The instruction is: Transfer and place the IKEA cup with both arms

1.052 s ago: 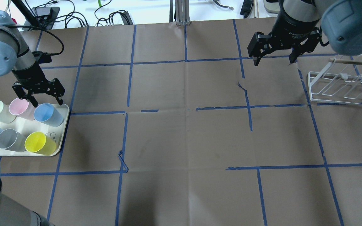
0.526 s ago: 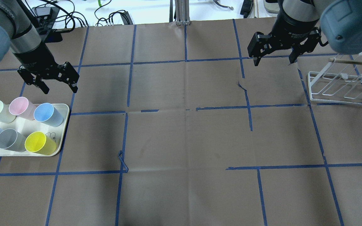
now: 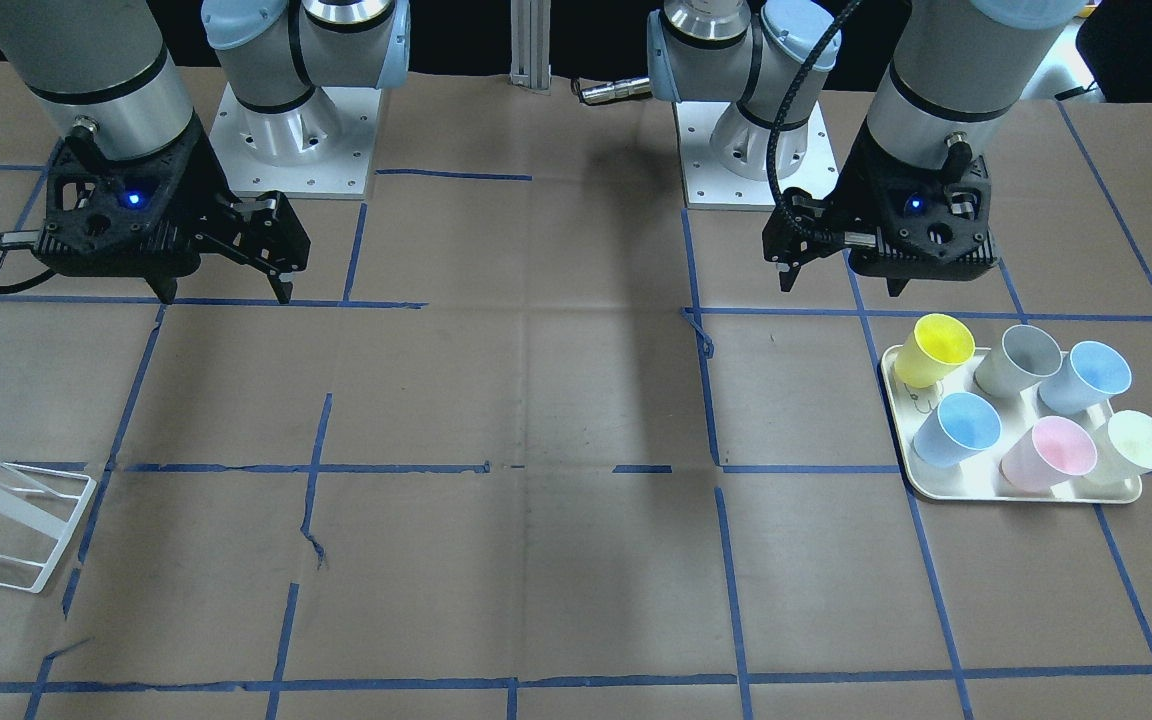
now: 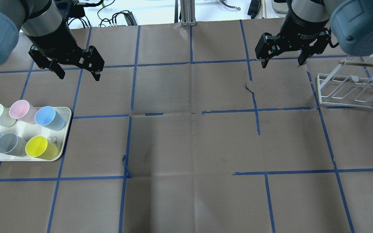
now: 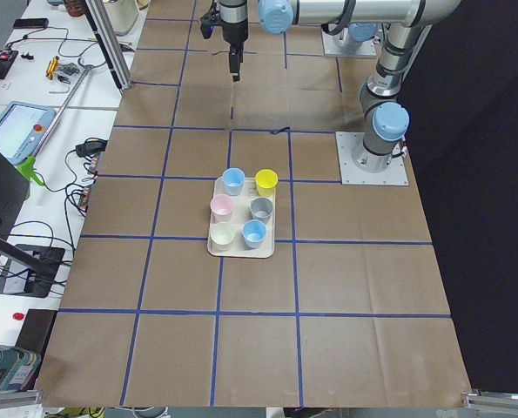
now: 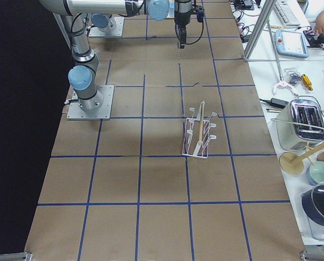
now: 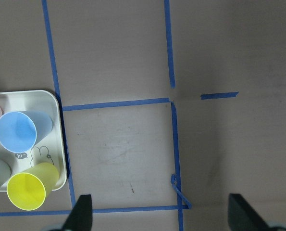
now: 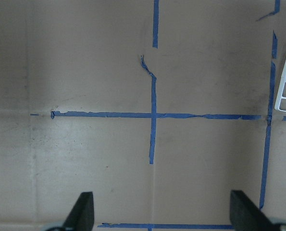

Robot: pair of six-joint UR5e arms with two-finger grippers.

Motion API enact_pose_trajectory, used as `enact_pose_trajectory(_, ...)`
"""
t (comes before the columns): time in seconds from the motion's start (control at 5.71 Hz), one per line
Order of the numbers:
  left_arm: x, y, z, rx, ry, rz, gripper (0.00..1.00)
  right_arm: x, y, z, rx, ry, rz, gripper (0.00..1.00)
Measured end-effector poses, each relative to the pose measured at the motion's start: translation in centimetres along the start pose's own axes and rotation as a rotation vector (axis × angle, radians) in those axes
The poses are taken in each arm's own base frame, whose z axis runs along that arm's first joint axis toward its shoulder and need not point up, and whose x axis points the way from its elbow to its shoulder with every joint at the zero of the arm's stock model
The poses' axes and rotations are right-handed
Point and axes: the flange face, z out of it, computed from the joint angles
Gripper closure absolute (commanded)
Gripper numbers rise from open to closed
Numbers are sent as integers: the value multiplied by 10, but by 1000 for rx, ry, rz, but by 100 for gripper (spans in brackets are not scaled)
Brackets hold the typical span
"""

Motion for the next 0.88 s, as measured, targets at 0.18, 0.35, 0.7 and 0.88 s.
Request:
enact_pose_trajectory(0.18, 3, 9, -14, 24, -7, 2, 1, 0, 0, 0, -1, 1, 0, 0)
enact_pose_trajectory(0.35, 6, 16, -19, 34, 3, -1, 1, 0, 0, 0, -1, 1, 0, 0)
enact_pose_trajectory(0.7, 12, 25, -24, 42, 47, -107, 1, 1, 0, 1, -2, 1, 1, 0)
enact_pose_trajectory(0.88, 14, 29, -24, 35, 64, -124, 1, 1, -1, 1, -2, 0, 1, 0)
